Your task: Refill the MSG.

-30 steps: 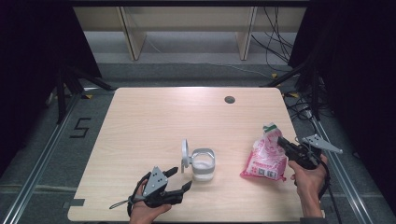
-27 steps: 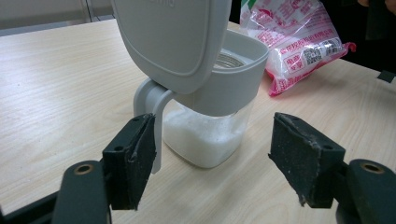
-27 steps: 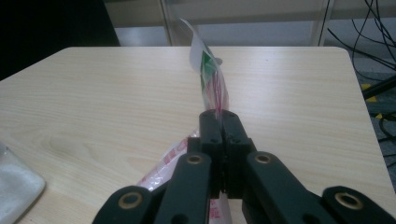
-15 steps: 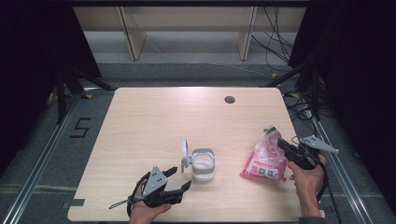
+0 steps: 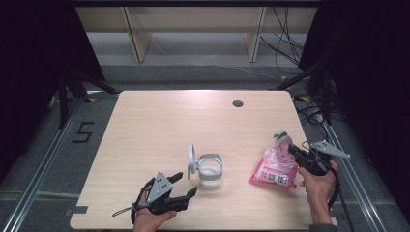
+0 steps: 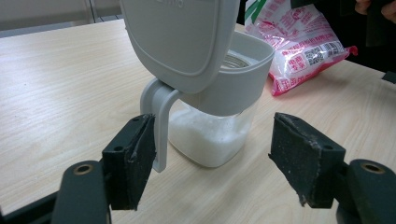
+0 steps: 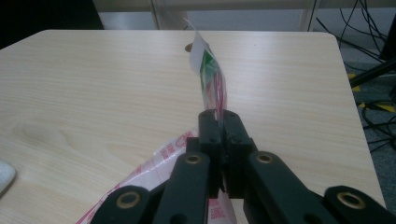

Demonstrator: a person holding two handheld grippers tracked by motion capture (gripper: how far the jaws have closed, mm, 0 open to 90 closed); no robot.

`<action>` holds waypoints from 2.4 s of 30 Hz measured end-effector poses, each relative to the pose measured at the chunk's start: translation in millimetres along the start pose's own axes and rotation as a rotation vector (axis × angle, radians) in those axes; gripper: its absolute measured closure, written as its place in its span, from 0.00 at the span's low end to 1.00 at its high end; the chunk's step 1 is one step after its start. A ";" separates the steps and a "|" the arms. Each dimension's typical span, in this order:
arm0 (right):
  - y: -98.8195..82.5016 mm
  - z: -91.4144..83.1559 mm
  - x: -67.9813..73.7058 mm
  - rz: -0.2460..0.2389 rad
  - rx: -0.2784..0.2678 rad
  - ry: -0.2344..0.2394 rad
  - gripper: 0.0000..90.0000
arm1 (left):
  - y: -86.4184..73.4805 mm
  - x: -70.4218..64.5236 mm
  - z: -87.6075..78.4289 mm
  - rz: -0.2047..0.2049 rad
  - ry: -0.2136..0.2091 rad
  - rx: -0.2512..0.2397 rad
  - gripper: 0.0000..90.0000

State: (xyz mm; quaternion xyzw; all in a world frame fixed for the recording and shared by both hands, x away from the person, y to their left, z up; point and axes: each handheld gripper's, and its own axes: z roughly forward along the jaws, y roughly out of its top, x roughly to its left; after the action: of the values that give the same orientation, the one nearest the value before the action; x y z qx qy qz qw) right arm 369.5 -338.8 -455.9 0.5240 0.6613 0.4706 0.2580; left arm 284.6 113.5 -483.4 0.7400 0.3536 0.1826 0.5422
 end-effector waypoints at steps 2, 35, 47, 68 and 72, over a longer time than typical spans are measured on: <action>0.3 0.4 -1.9 -0.015 0.000 -0.001 0.99 | -0.3 0.8 0.8 0.000 -0.008 -0.003 0.34; 1.7 -9.5 -13.6 0.057 -0.027 -0.135 0.58 | 0.1 3.0 -1.8 0.003 0.014 0.000 0.33; 6.8 -17.9 8.9 0.007 -0.026 -0.203 0.47 | 1.0 6.7 -3.9 -0.003 0.021 -0.001 0.34; -5.0 -11.8 60.8 -0.131 0.044 0.043 0.45 | 2.8 15.7 -7.0 -0.015 0.065 -0.005 0.34; -8.3 -10.8 68.3 -0.138 0.062 0.081 0.44 | 4.6 18.4 -6.3 -0.018 0.067 -0.004 0.35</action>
State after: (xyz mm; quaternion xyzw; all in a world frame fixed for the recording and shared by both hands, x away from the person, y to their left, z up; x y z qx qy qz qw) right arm 335.1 -278.7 -448.4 0.4656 0.7199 0.4518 0.2465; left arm 294.5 130.3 -479.0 0.7290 0.3780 0.2032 0.5332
